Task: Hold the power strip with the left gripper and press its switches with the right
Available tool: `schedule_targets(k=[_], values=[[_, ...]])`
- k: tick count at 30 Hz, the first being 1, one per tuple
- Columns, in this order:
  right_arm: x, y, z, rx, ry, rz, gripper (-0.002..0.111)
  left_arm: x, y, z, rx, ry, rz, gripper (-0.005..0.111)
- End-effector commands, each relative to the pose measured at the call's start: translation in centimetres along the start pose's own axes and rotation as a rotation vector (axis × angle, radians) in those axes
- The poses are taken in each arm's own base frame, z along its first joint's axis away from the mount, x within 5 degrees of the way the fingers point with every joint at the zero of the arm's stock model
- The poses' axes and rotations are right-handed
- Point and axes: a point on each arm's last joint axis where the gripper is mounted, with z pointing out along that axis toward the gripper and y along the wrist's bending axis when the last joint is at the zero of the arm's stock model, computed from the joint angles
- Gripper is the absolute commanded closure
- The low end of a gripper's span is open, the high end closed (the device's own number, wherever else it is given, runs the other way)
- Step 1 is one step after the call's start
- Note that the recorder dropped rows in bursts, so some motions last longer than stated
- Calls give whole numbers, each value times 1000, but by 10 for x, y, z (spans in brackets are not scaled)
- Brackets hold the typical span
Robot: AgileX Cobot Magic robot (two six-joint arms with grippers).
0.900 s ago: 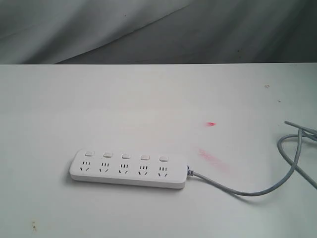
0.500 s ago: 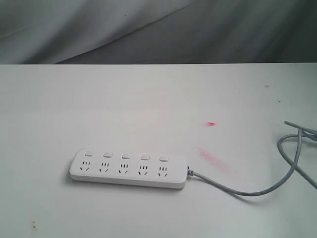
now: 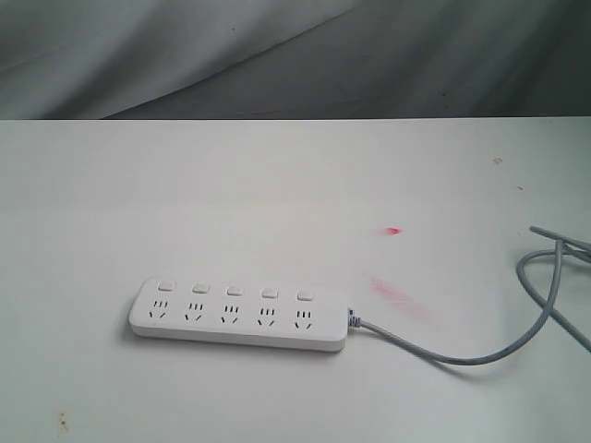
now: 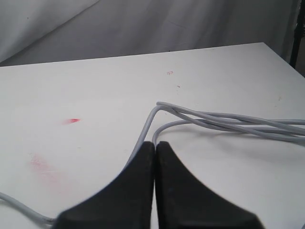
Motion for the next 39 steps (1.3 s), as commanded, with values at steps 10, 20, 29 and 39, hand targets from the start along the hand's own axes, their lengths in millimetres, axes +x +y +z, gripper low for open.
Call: schedule_targets(k=[10,20,29,39], values=[[0,0,0,6,-5,6,108,-137,20,96,-39,345,97,106],[0,0,0,6,-5,6,108,-151,97,133,263,396,229,106],[0,0,0,6,-5,6,108,-114,118,150,512,418,301,106],[0,0,0,6,-5,6,108,-104,116,149,525,437,268,106]])
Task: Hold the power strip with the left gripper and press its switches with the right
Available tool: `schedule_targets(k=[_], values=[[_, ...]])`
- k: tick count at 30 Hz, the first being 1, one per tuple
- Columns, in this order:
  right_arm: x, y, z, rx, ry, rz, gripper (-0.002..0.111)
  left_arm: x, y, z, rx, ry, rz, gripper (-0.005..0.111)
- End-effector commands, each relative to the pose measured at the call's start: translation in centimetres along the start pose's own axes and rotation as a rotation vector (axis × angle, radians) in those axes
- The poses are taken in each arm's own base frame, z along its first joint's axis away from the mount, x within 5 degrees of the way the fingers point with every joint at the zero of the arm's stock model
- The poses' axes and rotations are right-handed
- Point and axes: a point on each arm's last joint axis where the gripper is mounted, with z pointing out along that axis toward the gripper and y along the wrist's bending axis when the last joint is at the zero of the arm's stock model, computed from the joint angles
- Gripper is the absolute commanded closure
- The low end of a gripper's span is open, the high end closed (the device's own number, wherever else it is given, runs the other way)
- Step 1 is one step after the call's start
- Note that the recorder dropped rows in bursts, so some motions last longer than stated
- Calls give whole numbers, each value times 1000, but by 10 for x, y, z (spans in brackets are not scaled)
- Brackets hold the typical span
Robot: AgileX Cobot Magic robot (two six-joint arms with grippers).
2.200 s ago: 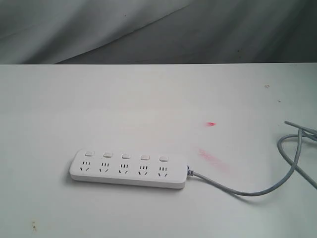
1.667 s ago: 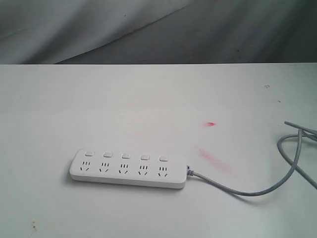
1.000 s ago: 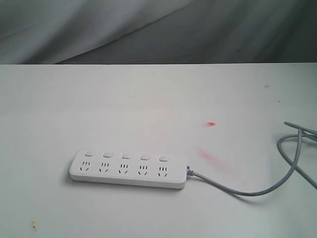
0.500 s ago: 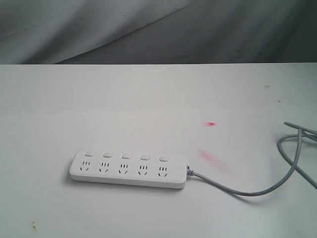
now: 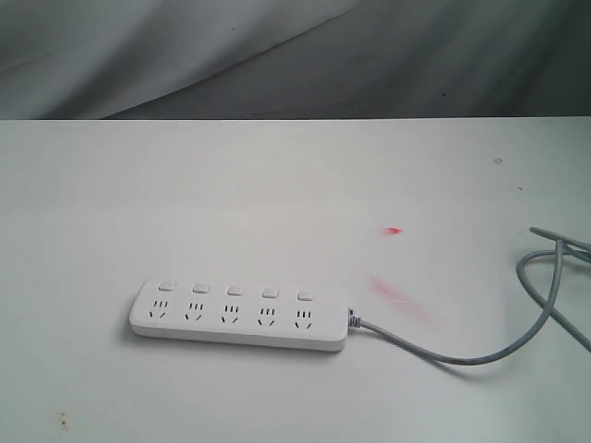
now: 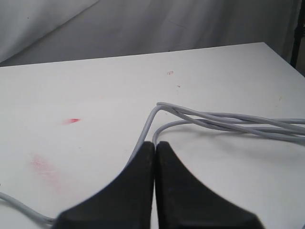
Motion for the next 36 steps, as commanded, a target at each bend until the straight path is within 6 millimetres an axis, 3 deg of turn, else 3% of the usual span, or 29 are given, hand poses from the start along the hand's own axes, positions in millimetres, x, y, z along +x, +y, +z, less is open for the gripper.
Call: schedule_targets(k=[1,8,12,14,20,22,25,31,33,36], values=[[0,0,0,6,-5,6,108,0,0,0,4,-17,-4,106],[0,0,0,6,-5,6,108,-7,1,0,-10,-88,-10,106],[0,0,0,6,-5,6,108,-6,4,4,-13,-106,236,106],[0,0,0,6,-5,6,108,-1,10,12,12,-100,264,106],[0,0,0,6,-5,6,108,24,29,65,239,41,277,105],[0,0,0,6,-5,6,108,30,31,84,321,93,307,98],[0,0,0,6,-5,6,108,33,28,110,430,152,361,79],[0,0,0,6,-5,6,108,39,9,161,604,225,436,22],[0,0,0,6,-5,6,108,44,8,176,584,259,462,17],[0,0,0,6,-5,6,108,48,4,188,600,278,472,18]])
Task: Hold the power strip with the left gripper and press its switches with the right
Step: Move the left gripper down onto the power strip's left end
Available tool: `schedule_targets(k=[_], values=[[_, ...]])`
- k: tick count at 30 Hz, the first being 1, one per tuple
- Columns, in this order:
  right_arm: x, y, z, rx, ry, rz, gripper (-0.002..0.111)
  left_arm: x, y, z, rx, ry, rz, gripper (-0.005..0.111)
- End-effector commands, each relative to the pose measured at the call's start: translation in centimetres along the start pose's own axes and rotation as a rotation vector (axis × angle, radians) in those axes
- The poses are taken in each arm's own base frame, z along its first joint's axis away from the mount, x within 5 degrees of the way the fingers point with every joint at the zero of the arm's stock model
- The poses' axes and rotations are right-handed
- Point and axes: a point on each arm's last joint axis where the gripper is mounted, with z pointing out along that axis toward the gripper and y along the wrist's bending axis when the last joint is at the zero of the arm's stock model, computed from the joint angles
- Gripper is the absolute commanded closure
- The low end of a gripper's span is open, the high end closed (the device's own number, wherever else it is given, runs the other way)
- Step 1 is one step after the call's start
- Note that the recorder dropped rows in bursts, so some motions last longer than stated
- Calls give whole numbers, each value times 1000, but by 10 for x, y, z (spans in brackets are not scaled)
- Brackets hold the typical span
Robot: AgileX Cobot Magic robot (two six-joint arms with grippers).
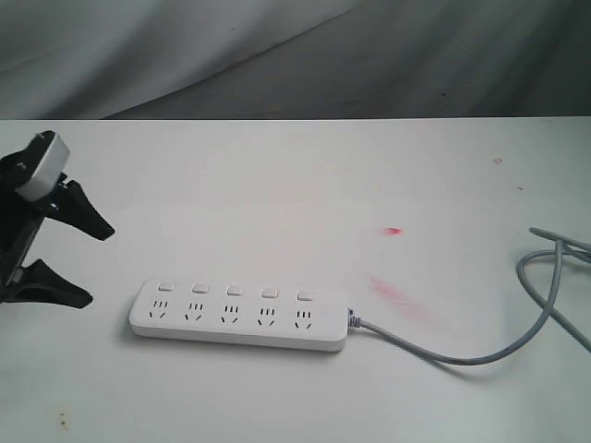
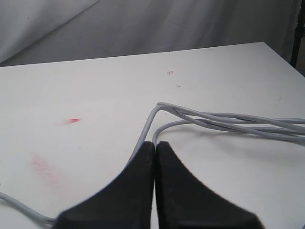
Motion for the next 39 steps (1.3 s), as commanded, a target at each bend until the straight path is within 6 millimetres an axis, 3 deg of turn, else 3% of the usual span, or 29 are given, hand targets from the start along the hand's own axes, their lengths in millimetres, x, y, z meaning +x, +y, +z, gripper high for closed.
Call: schedule_targets(k=[1,16,39], values=[[0,0,0,7,-5,4,108,0,6,18,17,29,27,19],[0,0,0,7,-5,4,108,-9,10,73,104,20,26,26],[0,0,0,7,-5,4,108,-4,13,78,80,27,6,27]])
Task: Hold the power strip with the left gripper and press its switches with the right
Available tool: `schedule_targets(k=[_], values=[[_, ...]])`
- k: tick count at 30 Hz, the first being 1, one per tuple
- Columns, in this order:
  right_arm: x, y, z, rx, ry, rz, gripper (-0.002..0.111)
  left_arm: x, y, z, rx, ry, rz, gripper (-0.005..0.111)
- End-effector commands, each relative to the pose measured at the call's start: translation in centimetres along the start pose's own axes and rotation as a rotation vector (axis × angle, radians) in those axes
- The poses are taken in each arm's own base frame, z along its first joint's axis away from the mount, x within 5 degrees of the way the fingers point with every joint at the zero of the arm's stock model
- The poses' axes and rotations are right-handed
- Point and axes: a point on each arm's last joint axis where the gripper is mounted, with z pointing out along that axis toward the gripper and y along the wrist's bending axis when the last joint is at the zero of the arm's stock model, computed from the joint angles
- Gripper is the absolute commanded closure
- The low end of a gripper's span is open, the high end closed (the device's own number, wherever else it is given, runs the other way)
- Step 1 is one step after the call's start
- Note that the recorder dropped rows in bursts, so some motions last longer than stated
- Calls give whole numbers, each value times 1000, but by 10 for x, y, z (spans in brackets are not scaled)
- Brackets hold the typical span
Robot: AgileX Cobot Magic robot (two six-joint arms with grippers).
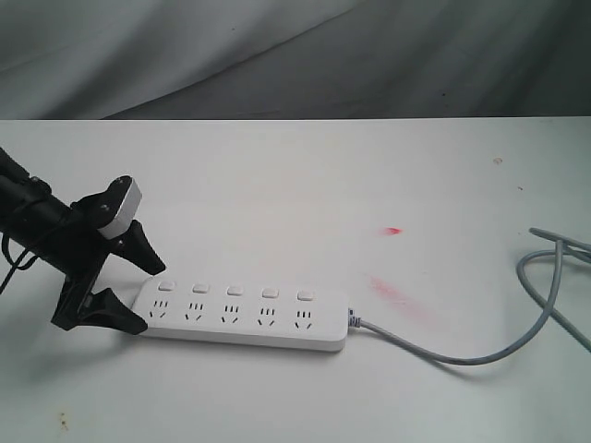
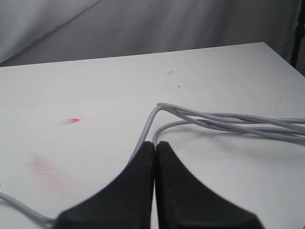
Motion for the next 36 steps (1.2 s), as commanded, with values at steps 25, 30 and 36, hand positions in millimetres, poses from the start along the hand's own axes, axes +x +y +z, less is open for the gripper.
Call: schedule_targets(k=[25,30,36], values=[[0,0,0,7,-5,4,108,-2,3,1,-18,-5,4,81],[0,0,0,7,-5,4,108,-2,3,1,-19,-5,4,95],[0,0,0,7,-5,4,108,-2,3,1,-19,-5,4,107]])
